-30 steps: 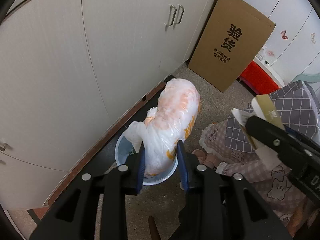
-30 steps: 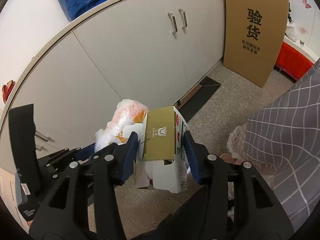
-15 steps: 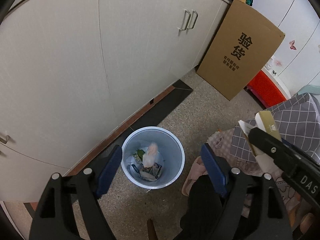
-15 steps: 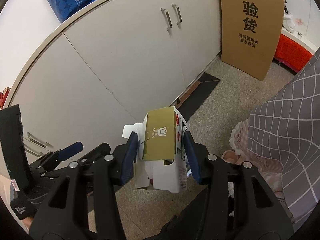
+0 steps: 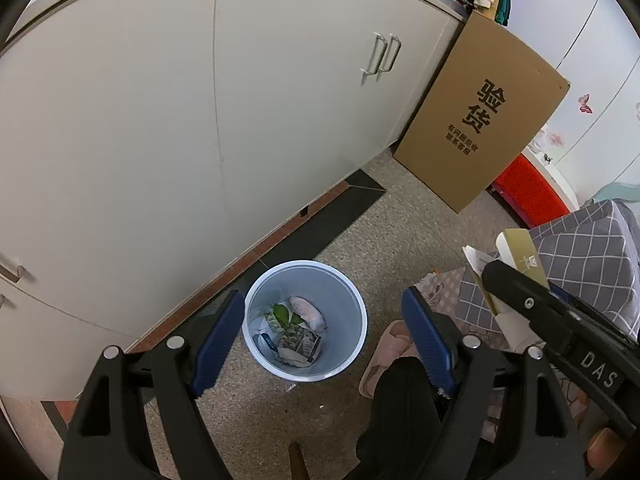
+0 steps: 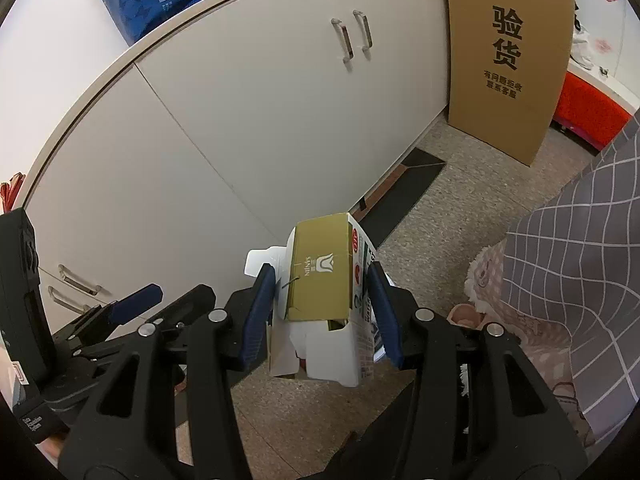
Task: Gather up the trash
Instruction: 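Carry bag and tissue box to the wastebasket and open both tools, then move both tools back over the table trash, then grasp the brown paper with the left tool while the right tool grasps the blue tissue box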
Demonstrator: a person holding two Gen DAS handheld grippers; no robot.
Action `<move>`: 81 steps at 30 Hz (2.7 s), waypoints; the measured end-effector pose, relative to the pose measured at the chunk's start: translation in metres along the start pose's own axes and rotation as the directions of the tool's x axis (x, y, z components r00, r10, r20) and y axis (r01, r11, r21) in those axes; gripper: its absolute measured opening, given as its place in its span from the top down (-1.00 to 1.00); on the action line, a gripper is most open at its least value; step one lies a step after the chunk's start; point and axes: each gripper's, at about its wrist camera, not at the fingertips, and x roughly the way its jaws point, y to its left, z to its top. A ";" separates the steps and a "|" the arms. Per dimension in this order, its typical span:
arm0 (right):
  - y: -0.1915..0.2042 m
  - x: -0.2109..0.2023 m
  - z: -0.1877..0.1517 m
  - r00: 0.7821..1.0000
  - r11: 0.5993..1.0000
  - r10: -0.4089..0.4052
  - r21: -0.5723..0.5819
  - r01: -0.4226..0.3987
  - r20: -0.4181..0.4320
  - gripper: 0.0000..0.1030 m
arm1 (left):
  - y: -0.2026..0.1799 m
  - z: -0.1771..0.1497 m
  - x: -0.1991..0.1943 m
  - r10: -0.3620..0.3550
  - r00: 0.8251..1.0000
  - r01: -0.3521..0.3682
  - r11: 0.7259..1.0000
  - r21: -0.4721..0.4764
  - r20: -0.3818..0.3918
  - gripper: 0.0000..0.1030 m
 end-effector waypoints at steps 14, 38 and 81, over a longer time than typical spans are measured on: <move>0.015 -0.007 0.016 0.989 0.993 0.106 0.034 -0.109 0.103 -0.72 | 0.038 0.003 -0.018 0.074 0.995 -0.064 0.987 -0.150 0.062 -0.53; -0.102 -0.206 -0.020 0.923 0.976 -0.193 0.165 0.145 0.334 -0.72 | -0.133 -0.013 -0.102 -0.169 0.973 0.145 0.977 0.154 0.160 -0.53; -0.317 -0.281 -0.106 0.845 0.719 -0.490 0.648 0.252 0.215 -0.78 | -0.400 -0.071 -0.106 -0.386 0.922 0.319 0.773 0.548 0.008 0.92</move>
